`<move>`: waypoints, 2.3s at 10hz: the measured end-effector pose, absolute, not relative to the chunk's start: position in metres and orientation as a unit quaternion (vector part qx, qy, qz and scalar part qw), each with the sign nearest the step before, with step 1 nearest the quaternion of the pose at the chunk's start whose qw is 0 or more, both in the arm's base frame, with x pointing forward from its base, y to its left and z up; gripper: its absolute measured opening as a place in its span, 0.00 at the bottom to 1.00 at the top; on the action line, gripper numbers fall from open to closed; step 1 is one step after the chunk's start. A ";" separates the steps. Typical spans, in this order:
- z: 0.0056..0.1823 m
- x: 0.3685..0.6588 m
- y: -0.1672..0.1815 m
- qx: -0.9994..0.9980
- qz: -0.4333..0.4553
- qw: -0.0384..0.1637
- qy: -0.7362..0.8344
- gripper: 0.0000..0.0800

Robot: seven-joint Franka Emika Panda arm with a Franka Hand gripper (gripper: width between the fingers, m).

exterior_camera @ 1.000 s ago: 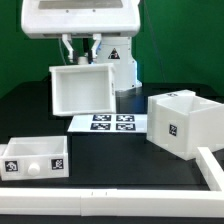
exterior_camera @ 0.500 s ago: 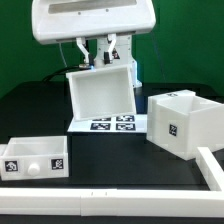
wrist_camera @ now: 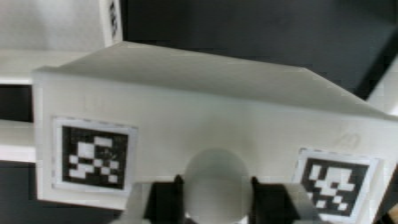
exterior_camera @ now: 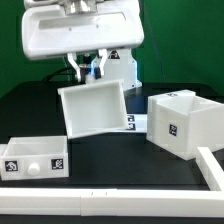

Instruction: Assemble drawer

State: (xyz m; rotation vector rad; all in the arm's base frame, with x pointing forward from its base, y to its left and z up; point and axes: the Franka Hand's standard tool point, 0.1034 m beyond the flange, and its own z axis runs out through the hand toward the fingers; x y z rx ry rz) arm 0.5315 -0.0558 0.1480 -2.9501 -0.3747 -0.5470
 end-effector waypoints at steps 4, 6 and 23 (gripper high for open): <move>0.114 0.524 -0.057 -0.972 -0.178 0.046 -0.144 0.20; 0.088 0.514 -0.062 -0.974 -0.163 0.052 -0.150 0.20; 0.082 0.534 -0.034 -0.949 -0.144 0.012 -0.279 0.81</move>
Offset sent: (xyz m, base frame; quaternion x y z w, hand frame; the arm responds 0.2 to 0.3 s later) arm -0.0205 0.0265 -0.0396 0.0414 0.0648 0.0446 0.9960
